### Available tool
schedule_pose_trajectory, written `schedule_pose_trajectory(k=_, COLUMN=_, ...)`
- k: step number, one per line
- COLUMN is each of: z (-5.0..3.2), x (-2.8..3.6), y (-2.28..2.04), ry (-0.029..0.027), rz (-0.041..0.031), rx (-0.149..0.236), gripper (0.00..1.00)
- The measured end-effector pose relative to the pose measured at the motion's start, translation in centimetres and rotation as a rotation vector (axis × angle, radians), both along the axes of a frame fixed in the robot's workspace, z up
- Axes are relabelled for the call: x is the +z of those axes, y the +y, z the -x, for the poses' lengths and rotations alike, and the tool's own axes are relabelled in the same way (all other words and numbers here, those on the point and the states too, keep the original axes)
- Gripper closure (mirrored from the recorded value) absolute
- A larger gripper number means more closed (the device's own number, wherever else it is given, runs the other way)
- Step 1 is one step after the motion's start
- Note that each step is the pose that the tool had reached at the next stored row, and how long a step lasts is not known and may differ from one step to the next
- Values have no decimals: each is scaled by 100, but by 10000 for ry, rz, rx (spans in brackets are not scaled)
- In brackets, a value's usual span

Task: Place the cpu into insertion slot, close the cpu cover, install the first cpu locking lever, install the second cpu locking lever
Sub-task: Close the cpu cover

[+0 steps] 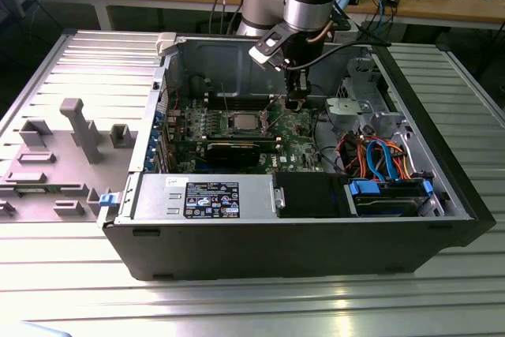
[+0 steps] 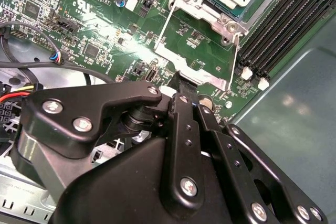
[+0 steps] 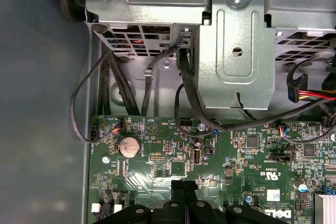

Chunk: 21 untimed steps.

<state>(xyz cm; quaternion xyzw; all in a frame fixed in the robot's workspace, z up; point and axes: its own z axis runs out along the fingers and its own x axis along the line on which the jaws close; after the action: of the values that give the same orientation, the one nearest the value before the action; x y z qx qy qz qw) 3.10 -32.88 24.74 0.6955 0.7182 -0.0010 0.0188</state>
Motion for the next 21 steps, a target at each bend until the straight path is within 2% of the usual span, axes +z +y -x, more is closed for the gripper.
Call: schedule_pose_trajectory(k=21, z=32, x=-1, y=0, ry=0, rz=0, rx=0, gripper=89)
